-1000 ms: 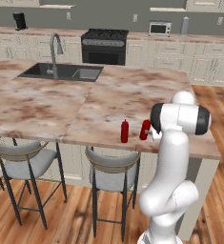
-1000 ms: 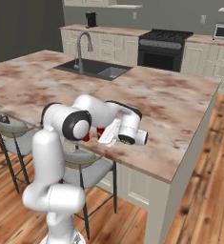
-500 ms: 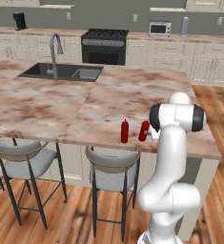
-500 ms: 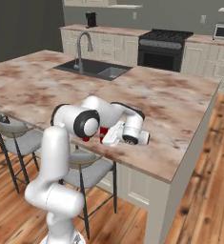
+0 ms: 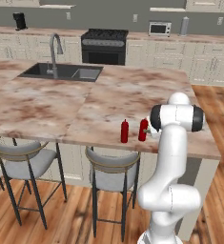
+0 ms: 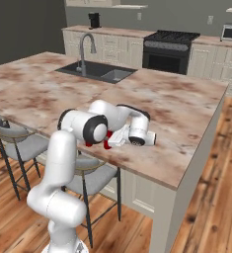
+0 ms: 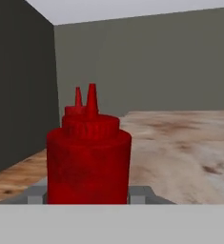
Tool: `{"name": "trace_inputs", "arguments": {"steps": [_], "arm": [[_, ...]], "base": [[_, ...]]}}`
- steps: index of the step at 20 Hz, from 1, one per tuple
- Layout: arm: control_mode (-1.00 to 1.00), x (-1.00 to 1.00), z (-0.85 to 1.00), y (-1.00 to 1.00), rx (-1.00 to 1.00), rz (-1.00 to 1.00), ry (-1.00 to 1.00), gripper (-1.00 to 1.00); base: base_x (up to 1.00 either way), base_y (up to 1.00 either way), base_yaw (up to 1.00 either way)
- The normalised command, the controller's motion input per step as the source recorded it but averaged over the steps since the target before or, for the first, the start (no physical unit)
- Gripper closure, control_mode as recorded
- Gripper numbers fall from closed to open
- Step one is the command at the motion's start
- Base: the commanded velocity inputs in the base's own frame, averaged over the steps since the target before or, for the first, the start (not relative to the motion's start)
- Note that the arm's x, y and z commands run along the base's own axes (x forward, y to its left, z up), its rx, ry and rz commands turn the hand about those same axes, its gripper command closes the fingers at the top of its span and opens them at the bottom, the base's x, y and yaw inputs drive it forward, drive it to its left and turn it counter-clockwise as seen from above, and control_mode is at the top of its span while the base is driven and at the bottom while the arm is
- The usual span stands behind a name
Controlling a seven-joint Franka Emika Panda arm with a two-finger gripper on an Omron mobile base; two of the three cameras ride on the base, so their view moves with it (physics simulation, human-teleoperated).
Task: The dining table condiment station is running low on ketchup. Refill the condiment station by opening the cabinet and taking the ketchup from the cabinet and placing it on the dining table.
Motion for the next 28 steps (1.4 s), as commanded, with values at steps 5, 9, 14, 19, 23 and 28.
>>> {"name": "trace_inputs", "arguments": {"steps": [5, 9, 14, 19, 23, 28], "arm": [[-1.00, 0.00, -0.39, 0.20, -0.08, 0.00, 0.02, 1.00], [-1.00, -0.01, -0.31, 0.18, -0.08, 0.00, 0.00, -1.00], [-1.00, 0.00, -0.01, 0.01, -0.02, 0.00, 0.00, -1.00], [-1.00, 0.00, 0.00, 0.00, 0.00, 0.00, 0.00, -1.00], [-1.00, -0.17, 0.00, -0.03, 0.00, 0.00, -0.02, -1.00], [-1.00, -0.16, 0.14, -0.05, 0.00, 0.00, 0.00, -1.00]], "base": [[0.00, 0.00, 0.00], [0.00, 0.00, 0.00], [0.00, 0.00, 0.00], [0.00, 0.00, 0.00], [0.00, 0.00, 0.00], [0.00, 0.00, 0.00]]}}
